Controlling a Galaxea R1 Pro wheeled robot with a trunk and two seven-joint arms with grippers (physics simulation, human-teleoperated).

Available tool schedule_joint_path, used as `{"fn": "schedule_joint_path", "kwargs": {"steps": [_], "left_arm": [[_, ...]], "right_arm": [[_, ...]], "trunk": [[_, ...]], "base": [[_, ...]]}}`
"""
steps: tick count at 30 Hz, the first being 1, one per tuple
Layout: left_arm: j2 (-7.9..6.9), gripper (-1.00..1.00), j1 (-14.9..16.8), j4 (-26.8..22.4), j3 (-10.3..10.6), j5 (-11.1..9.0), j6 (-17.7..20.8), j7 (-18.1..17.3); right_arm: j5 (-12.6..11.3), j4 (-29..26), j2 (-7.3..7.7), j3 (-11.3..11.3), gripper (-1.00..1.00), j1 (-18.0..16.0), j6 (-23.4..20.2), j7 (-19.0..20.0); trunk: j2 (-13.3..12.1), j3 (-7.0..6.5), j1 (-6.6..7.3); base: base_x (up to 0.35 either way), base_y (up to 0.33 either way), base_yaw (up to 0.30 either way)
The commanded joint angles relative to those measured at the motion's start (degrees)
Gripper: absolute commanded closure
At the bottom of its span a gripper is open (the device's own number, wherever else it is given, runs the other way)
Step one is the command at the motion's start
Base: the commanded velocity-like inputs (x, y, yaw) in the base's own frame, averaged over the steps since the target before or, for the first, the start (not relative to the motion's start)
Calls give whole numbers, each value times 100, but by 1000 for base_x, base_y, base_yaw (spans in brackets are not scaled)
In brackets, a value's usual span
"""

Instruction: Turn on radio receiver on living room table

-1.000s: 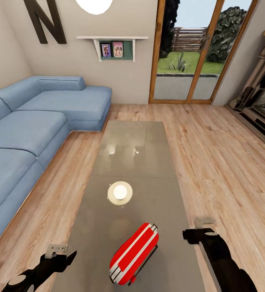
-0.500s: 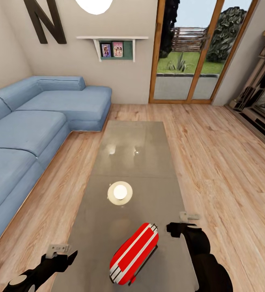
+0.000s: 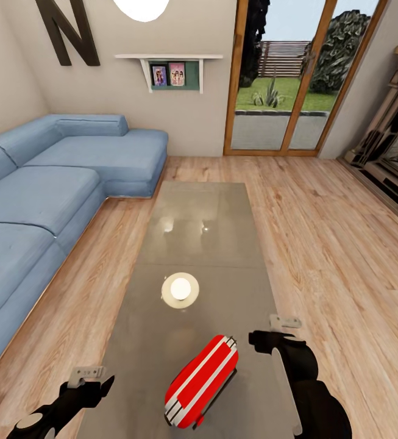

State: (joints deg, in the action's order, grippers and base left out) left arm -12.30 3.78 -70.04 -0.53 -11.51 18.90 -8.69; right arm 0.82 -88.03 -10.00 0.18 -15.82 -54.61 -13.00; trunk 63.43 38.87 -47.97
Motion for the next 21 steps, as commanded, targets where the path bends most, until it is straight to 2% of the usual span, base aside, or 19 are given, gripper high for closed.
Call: {"fn": "schedule_joint_path", "kwargs": {"steps": [1,4,7,11,13,14,18,21], "left_arm": [[4,-100,0,0,0,0,0,9],[10,-100,0,-1,0,0,2,34],[9,-100,0,-1,0,-1,2,40],[9,-100,0,10,0,-1,1,39],[9,-100,0,18,0,-1,0,33],[9,-100,0,22,0,-1,0,25],[9,-100,0,25,2,-1,0,16],[9,-100,0,25,1,-1,0,11]], "right_arm": [[-2,-1,0,0,-100,0,1,0],[-66,-3,0,-2,-100,-44,5,0],[-354,2,0,-77,-100,-106,5,-12],[-798,15,0,-371,-100,-132,49,-274],[-1084,36,0,-679,-100,-138,161,-700],[-1449,51,0,-983,-100,-140,357,-1185],[-2105,69,0,-1320,-100,-146,587,-1872],[-2398,77,0,-1497,-100,-157,649,-2127]], "trunk": [[0,0,0],[0,0,0],[0,0,0],[0,0,0],[0,0,0],[0,0,0],[0,0,0],[0,0,0]], "base": [[0,0,0],[0,0,0],[0,0,0],[0,0,0],[0,0,0],[0,0,0],[0,0,0],[0,0,0]]}}
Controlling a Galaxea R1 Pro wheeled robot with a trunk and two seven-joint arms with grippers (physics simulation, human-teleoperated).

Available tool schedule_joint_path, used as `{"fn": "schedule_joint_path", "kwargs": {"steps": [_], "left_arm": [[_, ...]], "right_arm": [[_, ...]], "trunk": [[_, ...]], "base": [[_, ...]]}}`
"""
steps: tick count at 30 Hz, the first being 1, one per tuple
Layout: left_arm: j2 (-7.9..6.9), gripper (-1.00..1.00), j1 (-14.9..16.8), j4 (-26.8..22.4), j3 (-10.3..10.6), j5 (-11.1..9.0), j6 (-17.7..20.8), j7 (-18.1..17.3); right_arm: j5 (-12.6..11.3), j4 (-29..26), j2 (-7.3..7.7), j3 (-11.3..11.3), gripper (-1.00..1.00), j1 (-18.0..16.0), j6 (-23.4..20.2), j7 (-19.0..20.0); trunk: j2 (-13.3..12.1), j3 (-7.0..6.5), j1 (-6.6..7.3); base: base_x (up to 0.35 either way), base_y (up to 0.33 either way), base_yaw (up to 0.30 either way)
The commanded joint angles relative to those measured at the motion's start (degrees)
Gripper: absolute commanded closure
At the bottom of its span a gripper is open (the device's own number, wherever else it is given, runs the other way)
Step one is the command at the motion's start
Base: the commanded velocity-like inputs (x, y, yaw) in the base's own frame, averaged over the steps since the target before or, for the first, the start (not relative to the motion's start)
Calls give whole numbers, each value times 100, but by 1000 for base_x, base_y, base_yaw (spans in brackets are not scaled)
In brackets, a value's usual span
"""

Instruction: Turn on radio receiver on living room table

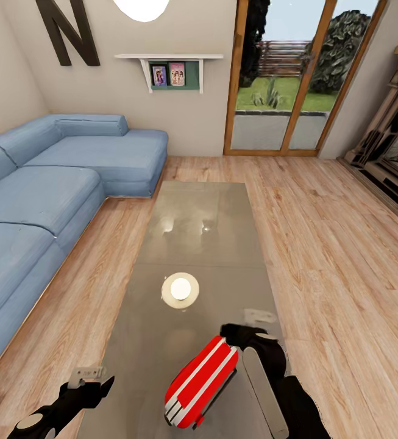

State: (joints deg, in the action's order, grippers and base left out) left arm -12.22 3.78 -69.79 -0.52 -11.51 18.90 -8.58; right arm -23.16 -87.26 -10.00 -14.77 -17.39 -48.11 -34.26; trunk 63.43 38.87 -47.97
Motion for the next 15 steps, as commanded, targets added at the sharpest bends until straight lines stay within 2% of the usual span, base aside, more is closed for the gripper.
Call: {"fn": "schedule_joint_path", "kwargs": {"steps": [1,3,7,10,11,12,14,15], "left_arm": [[0,-100,0,0,1,0,0,-2],[0,-100,0,0,1,0,0,-3],[0,-100,0,0,1,0,0,3],[0,-100,0,1,2,0,-4,5],[0,-100,0,1,2,0,-5,5],[0,-100,0,1,1,0,-5,5],[0,-100,0,1,0,0,-6,5],[0,-100,0,0,0,0,-7,6]], "right_arm": [[-120,4,0,-112,-100,-5,26,-100],[-207,12,0,-271,-100,-8,102,-170],[-236,68,0,-482,-100,-11,222,-236],[-292,171,0,-865,-100,-11,474,-468],[-329,177,0,-927,-100,-13,510,-510],[-450,186,0,-1050,-100,-12,567,-603],[-629,191,0,-1156,-100,-11,606,-714],[-861,195,0,-1233,-100,-11,634,-843]], "trunk": [[0,0,0],[0,0,0],[0,0,0],[0,0,0],[0,0,0],[0,0,0],[0,0,0],[0,0,0]], "base": [[0,0,0],[0,0,0],[0,0,0],[0,0,0],[0,0,0],[0,0,0],[0,0,0],[0,0,0]]}}
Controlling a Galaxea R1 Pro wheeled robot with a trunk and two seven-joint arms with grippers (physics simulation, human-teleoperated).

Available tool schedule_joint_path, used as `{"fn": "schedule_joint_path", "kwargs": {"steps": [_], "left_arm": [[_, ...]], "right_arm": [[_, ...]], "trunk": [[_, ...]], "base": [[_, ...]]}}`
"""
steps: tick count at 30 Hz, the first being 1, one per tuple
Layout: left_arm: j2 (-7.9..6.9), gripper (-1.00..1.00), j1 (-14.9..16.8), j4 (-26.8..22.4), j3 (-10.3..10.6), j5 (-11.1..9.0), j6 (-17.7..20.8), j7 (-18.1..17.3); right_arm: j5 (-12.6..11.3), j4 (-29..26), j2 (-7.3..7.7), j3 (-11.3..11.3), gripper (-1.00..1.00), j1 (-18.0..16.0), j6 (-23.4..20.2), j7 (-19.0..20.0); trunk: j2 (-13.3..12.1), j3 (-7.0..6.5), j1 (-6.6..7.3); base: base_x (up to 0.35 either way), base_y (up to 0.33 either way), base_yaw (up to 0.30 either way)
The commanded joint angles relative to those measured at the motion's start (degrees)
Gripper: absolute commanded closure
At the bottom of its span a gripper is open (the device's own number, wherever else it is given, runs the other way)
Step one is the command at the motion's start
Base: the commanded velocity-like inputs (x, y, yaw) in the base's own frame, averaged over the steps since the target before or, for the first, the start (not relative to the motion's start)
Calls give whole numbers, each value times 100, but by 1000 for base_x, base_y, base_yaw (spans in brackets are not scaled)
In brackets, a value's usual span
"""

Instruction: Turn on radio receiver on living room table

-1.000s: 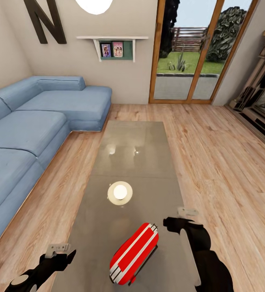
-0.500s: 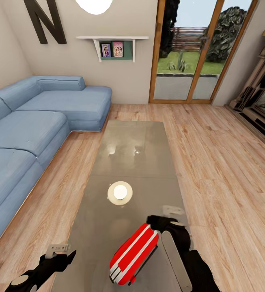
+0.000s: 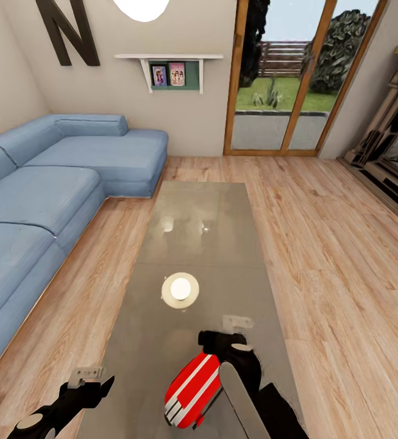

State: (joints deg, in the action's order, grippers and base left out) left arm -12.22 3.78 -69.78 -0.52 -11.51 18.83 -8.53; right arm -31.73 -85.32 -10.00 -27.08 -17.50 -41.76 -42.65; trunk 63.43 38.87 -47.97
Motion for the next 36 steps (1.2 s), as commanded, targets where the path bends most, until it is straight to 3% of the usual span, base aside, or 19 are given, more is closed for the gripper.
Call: {"fn": "schedule_joint_path", "kwargs": {"steps": [1,3,4,8,32,36], "left_arm": [[0,-100,0,0,0,0,0,0],[0,-100,0,1,1,0,-1,0],[0,-100,0,2,0,1,-5,0],[0,-100,0,2,0,0,-9,0],[0,-100,0,0,-1,0,-10,0],[0,-100,0,0,-1,0,-10,0]], "right_arm": [[-131,1,0,-32,-100,0,12,-72],[-523,4,0,-89,-100,0,71,-265],[-1010,16,0,-130,-100,1,284,-515],[-1212,72,0,-153,-100,1,482,-633],[-1257,173,0,-96,-100,1,607,-684],[-1263,388,0,-83,-100,1,714,-649]], "trunk": [[0,0,0],[0,0,0],[0,0,0],[0,0,0],[0,0,0],[0,0,0]], "base": [[0,0,0],[0,0,0],[0,0,0],[0,0,0],[0,0,0],[0,0,0]]}}
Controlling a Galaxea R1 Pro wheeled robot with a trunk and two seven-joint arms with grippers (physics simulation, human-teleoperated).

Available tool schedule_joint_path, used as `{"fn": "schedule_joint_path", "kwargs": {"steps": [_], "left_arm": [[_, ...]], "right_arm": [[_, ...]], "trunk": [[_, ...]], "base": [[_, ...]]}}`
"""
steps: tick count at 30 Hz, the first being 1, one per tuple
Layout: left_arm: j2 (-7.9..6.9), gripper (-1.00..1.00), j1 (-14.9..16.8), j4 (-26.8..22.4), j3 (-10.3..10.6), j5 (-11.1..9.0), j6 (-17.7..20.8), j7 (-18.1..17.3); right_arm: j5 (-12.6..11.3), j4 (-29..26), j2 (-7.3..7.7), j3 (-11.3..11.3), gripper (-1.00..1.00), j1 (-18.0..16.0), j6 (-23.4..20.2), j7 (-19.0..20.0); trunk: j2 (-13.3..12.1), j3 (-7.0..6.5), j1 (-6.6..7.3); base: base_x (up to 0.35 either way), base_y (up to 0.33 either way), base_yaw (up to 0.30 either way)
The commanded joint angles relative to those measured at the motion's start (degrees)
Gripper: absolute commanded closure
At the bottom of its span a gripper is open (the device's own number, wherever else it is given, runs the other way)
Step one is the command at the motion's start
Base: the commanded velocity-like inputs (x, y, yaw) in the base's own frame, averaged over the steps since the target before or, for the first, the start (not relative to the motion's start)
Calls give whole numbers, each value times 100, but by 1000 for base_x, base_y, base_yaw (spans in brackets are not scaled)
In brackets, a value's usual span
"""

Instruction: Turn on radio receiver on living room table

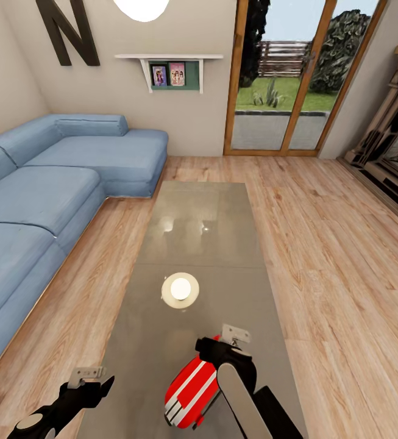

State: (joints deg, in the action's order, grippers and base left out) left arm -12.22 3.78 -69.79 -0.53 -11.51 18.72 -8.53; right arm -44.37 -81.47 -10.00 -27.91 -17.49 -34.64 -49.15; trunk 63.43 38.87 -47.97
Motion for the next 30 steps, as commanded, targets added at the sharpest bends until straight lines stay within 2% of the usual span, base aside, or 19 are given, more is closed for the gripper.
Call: {"fn": "schedule_joint_path", "kwargs": {"steps": [1,5,24,30], "left_arm": [[0,-100,0,0,0,0,0,0],[0,-100,0,0,0,0,0,0],[0,-100,0,0,0,0,0,9],[0,-100,0,0,0,0,0,10]], "right_arm": [[0,68,0,3,-100,0,14,10],[2,363,0,28,-100,0,56,76],[-47,513,0,40,-100,0,64,348],[-23,823,0,42,-100,0,175,400]], "trunk": [[0,0,0],[0,0,0],[0,0,0],[0,0,0]], "base": [[0,0,0],[0,0,0],[0,0,0],[0,0,0]]}}
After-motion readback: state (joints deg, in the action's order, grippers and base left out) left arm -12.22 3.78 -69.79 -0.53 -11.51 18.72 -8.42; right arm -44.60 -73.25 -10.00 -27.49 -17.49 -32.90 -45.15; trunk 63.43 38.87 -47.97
